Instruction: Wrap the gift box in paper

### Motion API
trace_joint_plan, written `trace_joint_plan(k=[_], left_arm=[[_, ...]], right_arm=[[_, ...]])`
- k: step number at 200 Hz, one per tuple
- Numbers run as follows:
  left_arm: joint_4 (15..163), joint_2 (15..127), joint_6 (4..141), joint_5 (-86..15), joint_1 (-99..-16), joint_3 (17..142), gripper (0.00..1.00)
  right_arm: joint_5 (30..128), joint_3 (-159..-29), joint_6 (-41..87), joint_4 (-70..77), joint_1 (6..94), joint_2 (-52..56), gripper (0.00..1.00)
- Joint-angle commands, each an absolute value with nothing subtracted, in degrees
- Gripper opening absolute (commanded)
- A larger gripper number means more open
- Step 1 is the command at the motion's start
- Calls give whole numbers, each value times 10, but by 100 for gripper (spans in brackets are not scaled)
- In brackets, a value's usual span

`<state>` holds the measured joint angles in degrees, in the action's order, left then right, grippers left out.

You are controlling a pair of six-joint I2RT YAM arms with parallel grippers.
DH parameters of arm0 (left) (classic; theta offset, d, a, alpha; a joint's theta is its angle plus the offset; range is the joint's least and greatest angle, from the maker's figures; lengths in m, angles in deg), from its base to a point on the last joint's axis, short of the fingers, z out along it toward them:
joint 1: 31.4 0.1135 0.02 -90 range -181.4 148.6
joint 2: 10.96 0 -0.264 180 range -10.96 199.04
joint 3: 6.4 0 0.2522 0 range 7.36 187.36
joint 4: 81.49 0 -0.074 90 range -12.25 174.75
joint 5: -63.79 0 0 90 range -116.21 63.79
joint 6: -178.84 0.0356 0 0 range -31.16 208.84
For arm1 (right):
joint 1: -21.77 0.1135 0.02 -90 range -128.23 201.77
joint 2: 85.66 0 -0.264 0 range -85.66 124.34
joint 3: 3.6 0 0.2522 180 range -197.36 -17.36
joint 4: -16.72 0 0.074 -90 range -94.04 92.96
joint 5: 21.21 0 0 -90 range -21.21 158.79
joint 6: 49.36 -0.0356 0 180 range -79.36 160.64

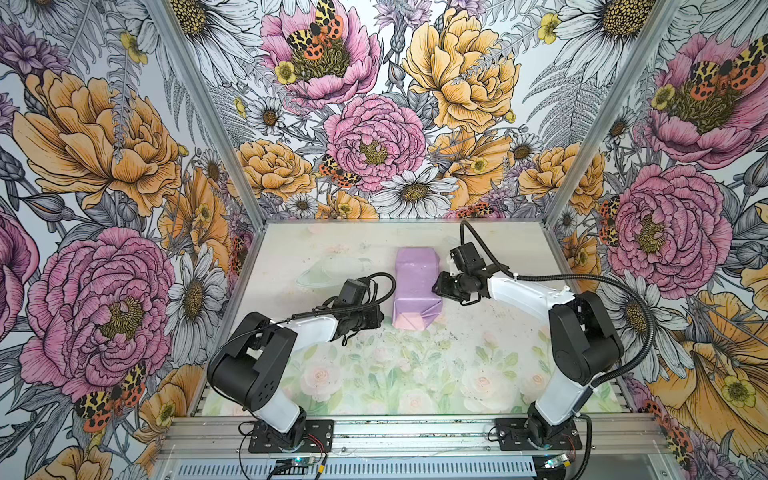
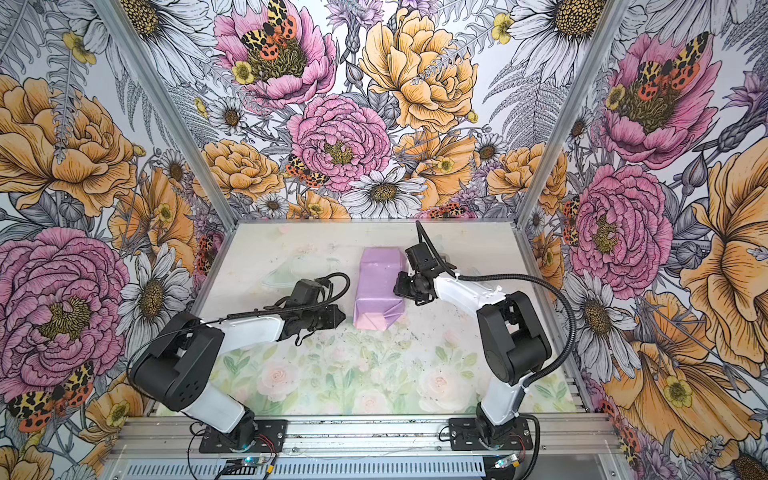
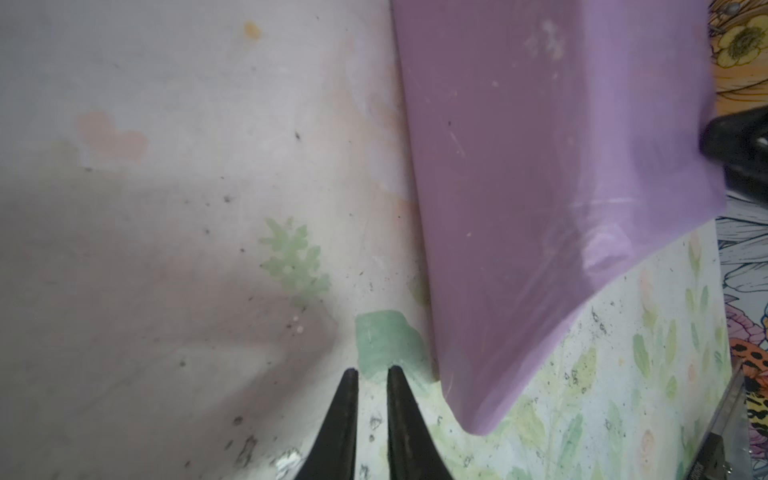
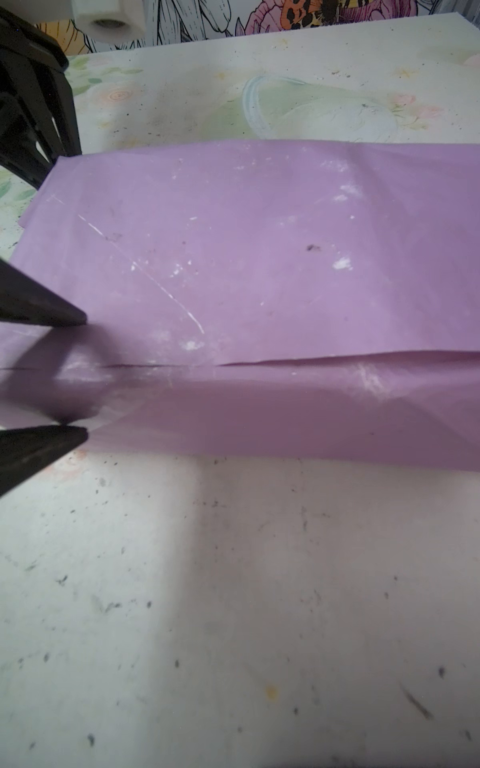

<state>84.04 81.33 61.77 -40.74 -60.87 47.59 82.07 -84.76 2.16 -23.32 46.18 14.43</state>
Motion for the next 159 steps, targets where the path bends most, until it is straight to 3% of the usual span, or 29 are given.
trace_joint_plan(k=[1, 159], left_arm=[[892, 833, 614, -422, -628, 495, 13], [1016, 921, 579, -472, -659, 544, 11]], right_arm=[[803, -836, 30, -241, 467, 156, 40], [792, -838, 32, -240, 476, 152, 39]])
